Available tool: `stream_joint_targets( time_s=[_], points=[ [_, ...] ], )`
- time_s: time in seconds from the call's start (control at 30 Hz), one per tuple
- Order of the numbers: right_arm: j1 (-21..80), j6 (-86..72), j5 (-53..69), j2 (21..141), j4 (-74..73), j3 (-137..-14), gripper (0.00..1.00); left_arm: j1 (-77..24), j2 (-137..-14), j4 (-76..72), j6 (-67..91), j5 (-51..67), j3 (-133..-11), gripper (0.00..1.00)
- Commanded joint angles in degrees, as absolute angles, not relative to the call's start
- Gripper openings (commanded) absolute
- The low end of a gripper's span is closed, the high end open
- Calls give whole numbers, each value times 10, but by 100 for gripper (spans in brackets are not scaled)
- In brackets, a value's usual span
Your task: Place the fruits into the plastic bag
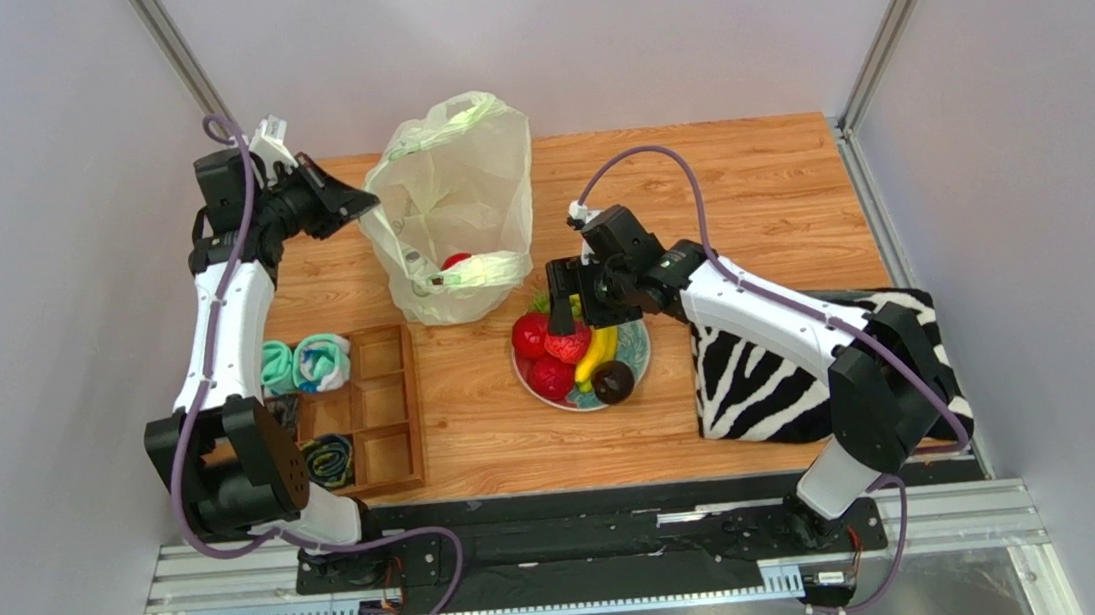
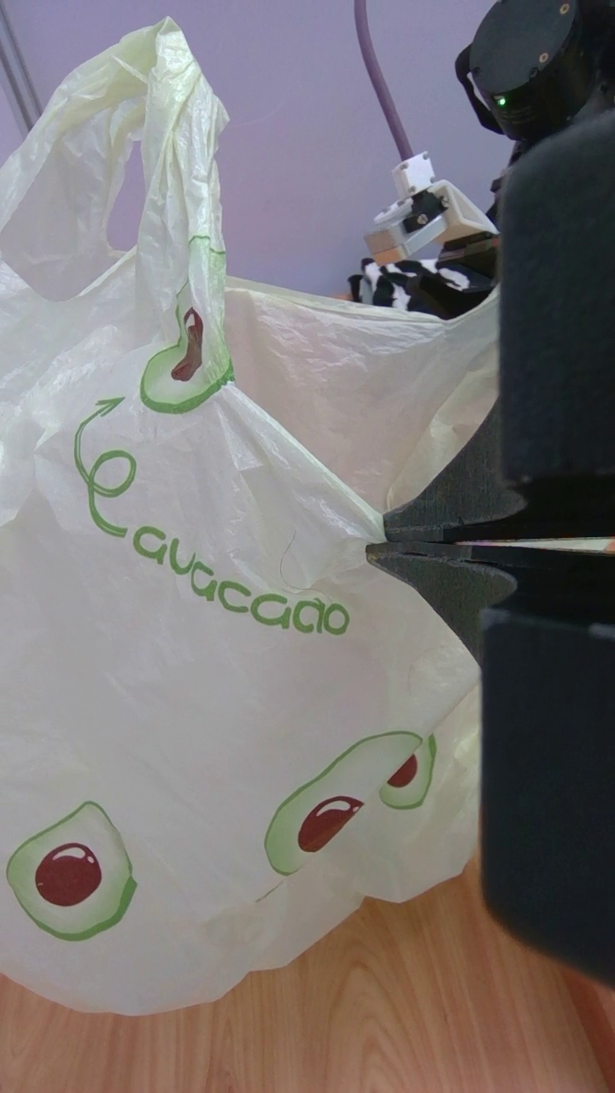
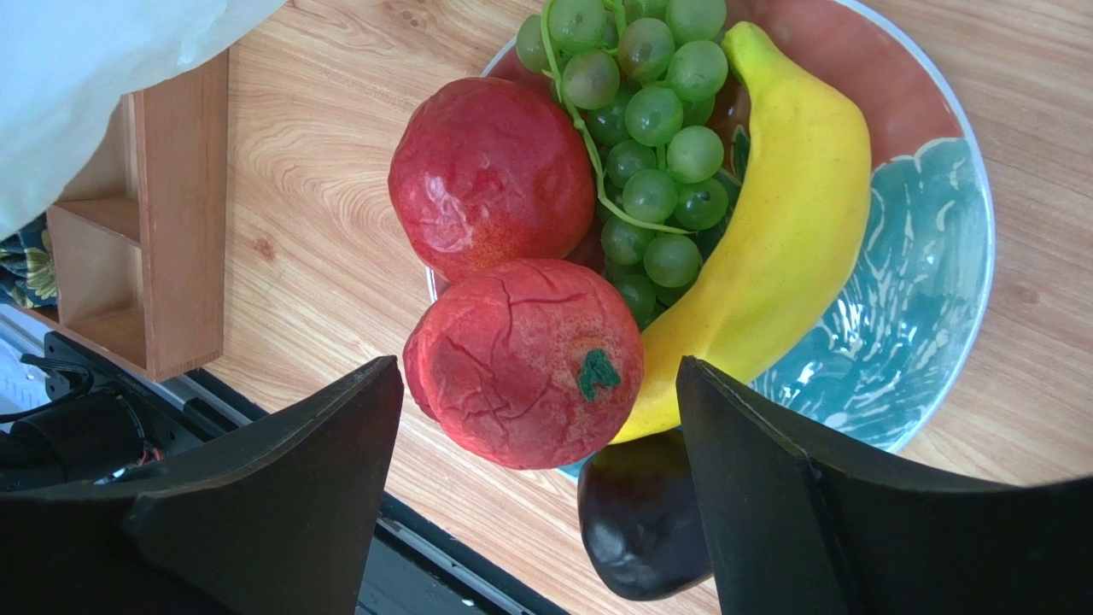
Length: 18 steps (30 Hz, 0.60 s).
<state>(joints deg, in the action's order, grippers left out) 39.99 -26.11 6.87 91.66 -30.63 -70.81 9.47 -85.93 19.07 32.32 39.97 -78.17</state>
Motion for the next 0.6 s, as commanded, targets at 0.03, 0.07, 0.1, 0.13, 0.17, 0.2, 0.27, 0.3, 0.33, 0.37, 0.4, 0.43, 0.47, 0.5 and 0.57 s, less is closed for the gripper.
stream_joint_targets(
  time_s=[0.03,0.07,0.1,0.13,0.17,0.2,0.27,0.3,0.33,0.37,0.4,0.43,0.47,0.5,0.57],
  points=[
    [403,-265,80,926,-313,-737,82,93,-835,185,326,400,-793,0],
    [403,-265,81,931,-315,-740,82,93,-835,184,326,400,-793,0],
    [403,-265,82,933,-319,-742,82,93,-835,184,326,400,-793,0],
    [402,-265,84,935,-320,-744,82,93,-835,184,326,400,-791,0],
    [403,-265,85,938,-322,-746,81,93,-836,185,326,400,-792,0],
    [403,-265,87,942,-323,-748,81,93,-836,184,326,400,-792,0],
    [402,-265,92,945,-324,-750,78,93,-836,184,326,400,-792,0],
    [403,-265,93,947,-326,-751,77,93,-837,184,326,401,-791,0],
    [402,-264,94,948,-328,-752,77,93,-837,184,326,401,-791,0],
    [402,-264,94,949,-330,-754,75,94,-837,184,326,401,-790,0],
    [403,-263,94,951,-333,-756,74,94,-838,183,326,401,-790,0],
    [403,-263,94,952,-336,-757,72,93,-838,183,326,401,-789,0],
    [403,-261,95,953,-336,-758,69,94,-838,182,326,401,-789,0],
    [403,-261,94,954,-340,-758,66,93,-838,181,326,401,-789,0],
    [403,-260,93,954,-345,-763,58,93,-838,182,327,401,-789,0]
  ],
)
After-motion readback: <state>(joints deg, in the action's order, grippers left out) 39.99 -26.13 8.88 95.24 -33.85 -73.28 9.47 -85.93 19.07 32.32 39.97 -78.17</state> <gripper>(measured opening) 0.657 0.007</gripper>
